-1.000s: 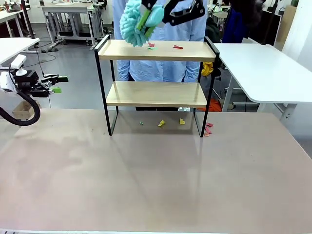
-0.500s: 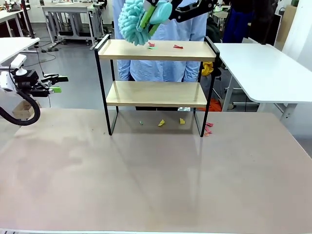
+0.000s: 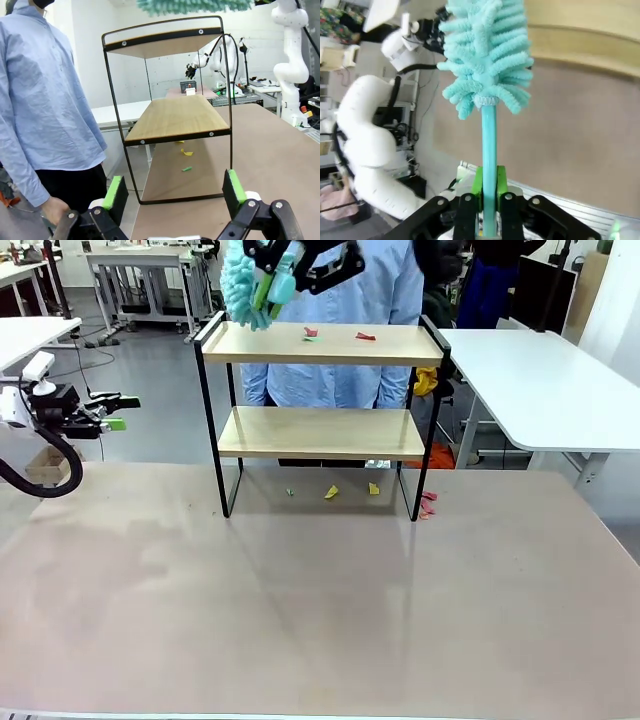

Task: Clean the shelf.
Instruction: Clean the specific section of the Shelf indicated by the human with the Duster.

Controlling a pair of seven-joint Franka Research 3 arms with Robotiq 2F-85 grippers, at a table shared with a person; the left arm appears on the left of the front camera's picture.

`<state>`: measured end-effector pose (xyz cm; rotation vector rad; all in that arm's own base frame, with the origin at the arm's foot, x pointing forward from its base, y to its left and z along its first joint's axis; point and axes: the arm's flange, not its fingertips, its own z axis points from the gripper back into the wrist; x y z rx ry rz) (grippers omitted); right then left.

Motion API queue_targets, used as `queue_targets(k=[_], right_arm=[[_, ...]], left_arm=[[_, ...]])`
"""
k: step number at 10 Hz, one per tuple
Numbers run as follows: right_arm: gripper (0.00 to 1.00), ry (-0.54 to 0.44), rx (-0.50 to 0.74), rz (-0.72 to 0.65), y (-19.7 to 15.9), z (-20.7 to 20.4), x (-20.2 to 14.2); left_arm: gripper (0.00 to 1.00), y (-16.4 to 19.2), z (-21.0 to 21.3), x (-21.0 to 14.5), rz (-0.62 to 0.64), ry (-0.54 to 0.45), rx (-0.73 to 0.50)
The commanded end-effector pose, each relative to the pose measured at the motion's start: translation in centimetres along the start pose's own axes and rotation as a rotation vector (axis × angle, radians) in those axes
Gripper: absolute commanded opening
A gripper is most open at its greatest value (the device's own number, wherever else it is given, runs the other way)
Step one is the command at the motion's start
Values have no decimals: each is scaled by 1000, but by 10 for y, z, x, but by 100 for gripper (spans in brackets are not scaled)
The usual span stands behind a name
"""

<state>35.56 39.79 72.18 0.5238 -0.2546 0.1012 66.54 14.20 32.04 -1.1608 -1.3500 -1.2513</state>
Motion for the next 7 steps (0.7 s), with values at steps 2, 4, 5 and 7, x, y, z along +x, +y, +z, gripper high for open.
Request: queue_targets(k=[2, 4, 5, 7], right_arm=[[12, -75, -68, 10, 40, -26, 31], [12, -89, -115, -3, 53, -43, 40], [12, -87, -131, -9, 57, -50, 43], [12, -87, -156, -24, 62, -61, 46]], left_arm=[[100, -3, -2, 3, -16, -2, 0], [100, -3, -2, 3, -16, -2, 0], [100, -3, -2, 3, -16, -2, 0], [100, -3, -2, 3, -16, -2, 0]])
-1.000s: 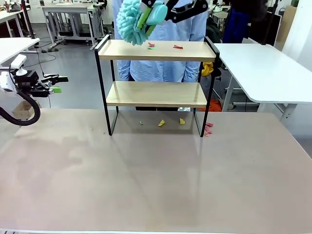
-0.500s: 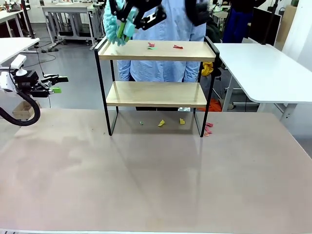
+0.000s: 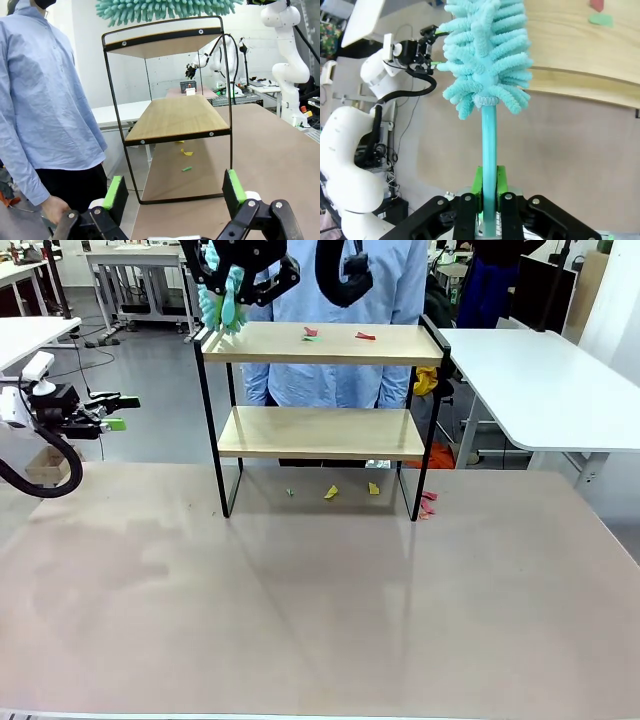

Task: Clean the shelf.
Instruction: Clean the specific section of the Shelf indicated by the human with the Duster.

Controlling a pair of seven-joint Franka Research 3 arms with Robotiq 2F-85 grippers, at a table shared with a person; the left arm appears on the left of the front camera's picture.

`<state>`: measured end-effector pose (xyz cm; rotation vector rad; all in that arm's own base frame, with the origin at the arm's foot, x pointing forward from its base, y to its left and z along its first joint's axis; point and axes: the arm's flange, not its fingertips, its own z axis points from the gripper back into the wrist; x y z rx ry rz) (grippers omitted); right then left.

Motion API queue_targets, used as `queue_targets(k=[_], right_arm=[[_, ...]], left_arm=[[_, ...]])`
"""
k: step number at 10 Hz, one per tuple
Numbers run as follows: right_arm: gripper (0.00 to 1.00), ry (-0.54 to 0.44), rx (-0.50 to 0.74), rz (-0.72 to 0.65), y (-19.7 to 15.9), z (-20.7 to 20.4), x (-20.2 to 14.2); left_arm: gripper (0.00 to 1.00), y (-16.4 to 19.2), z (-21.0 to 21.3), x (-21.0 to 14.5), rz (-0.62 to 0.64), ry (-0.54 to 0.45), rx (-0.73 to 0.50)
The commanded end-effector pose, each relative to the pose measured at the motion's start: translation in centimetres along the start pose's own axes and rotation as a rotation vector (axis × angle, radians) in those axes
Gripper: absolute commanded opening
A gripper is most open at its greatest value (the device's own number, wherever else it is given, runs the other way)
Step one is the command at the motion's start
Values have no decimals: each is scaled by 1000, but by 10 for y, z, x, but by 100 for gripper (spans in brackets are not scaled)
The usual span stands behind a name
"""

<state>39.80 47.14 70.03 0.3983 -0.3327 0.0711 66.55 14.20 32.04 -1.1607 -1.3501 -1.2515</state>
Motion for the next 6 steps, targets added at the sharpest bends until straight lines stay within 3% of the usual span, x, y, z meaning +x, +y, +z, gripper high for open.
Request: queue_targets(k=[1, 6], right_arm=[[12, -6, -57, -36, 17, -2, 10], [12, 68, -105, -29, 10, -31, 8]], left_arm=[[100, -3, -2, 3, -16, -2, 0], [100, -3, -2, 3, -16, -2, 0]])
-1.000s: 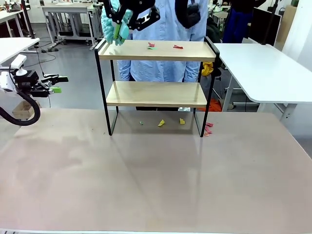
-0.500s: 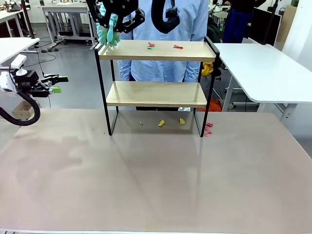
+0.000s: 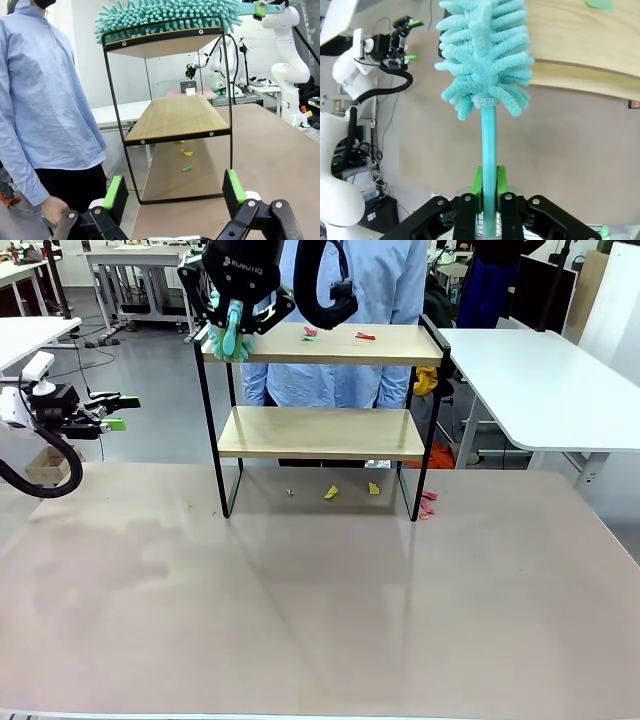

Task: Clean the shelf.
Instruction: Clean the specific section of the Shelf indicated by the human with the Duster.

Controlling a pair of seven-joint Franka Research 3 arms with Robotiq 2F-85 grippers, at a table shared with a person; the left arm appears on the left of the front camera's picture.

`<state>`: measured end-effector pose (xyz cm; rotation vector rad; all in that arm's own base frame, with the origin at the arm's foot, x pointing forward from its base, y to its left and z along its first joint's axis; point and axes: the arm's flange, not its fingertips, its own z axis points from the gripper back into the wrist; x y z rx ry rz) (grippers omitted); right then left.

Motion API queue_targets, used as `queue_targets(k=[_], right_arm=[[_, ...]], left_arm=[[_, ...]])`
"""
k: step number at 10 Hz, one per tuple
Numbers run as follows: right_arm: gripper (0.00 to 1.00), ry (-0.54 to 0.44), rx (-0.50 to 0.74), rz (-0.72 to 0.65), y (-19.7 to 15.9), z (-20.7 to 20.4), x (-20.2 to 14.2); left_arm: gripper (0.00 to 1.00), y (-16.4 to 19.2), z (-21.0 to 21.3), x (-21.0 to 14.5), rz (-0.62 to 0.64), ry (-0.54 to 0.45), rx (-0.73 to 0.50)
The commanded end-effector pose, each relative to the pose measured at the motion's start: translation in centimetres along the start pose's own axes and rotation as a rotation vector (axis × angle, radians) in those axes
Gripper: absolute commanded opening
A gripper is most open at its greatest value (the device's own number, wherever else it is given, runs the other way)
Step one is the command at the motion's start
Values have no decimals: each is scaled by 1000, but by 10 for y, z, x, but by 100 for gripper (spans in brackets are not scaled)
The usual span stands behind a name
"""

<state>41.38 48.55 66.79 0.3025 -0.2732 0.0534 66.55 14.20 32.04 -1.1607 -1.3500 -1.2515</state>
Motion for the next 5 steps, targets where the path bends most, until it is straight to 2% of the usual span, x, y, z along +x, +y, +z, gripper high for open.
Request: queue_targets(k=[1, 5], right_arm=[[12, -9, 6, 0, 0, 4, 0], [12, 0, 0, 1, 0, 0, 0]], left_arm=[[100, -3, -2, 3, -16, -2, 0], [100, -3, -2, 3, -16, -2, 0]])
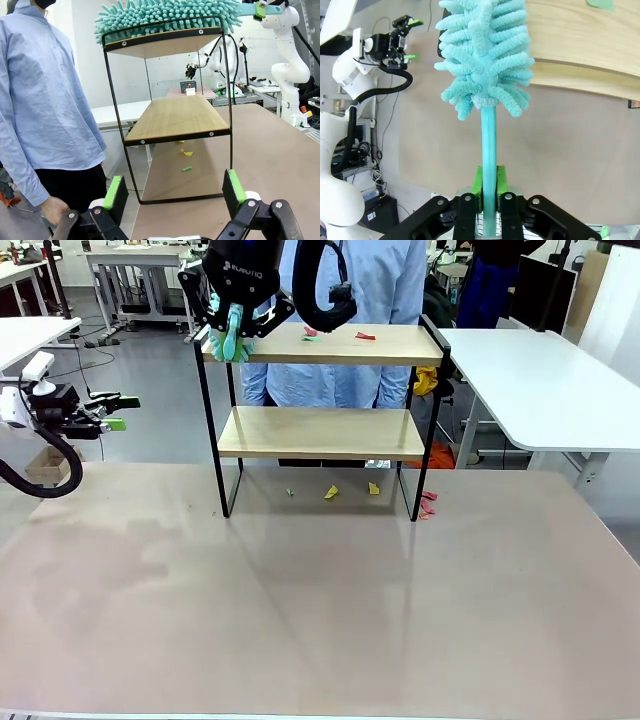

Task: Clean the shelf.
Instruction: Clean the specific section of the Shelf indicated by the human with the Duster.

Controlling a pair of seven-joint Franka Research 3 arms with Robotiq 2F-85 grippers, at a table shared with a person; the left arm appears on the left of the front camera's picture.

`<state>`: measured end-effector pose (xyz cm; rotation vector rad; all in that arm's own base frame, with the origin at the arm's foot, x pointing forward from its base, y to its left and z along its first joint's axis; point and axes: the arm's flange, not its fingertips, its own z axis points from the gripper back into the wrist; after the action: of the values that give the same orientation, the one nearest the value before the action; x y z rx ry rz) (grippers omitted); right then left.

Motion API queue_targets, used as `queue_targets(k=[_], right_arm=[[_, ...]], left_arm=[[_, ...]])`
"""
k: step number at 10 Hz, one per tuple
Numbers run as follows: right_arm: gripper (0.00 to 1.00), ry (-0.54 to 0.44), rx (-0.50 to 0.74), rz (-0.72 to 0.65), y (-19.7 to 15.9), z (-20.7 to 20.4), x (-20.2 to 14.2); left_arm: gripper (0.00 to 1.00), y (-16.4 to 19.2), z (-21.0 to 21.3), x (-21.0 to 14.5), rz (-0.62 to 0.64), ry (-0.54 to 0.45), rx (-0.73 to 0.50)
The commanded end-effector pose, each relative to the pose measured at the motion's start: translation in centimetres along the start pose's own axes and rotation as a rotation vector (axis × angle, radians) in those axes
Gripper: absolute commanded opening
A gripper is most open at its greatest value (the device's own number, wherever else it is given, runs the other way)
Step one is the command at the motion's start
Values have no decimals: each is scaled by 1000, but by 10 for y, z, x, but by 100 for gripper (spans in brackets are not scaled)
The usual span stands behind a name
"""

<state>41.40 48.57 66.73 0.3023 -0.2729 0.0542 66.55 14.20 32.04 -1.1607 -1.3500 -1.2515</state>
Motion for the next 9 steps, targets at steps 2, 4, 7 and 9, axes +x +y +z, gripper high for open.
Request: queue_targets(k=[2, 4, 7, 9], right_arm=[[12, 17, -16, -63, -32, 6, 9], [12, 33, -29, -112, -60, 10, 16], [12, 35, -52, -159, -99, 18, 20], [12, 48, -80, -186, -134, 19, 26]], left_arm=[[100, -3, -2, 3, -16, -2, 0], [100, -3, -2, 3, -16, -2, 0], [100, -3, -2, 3, -16, -2, 0], [100, -3, -2, 3, -16, -2, 0]])
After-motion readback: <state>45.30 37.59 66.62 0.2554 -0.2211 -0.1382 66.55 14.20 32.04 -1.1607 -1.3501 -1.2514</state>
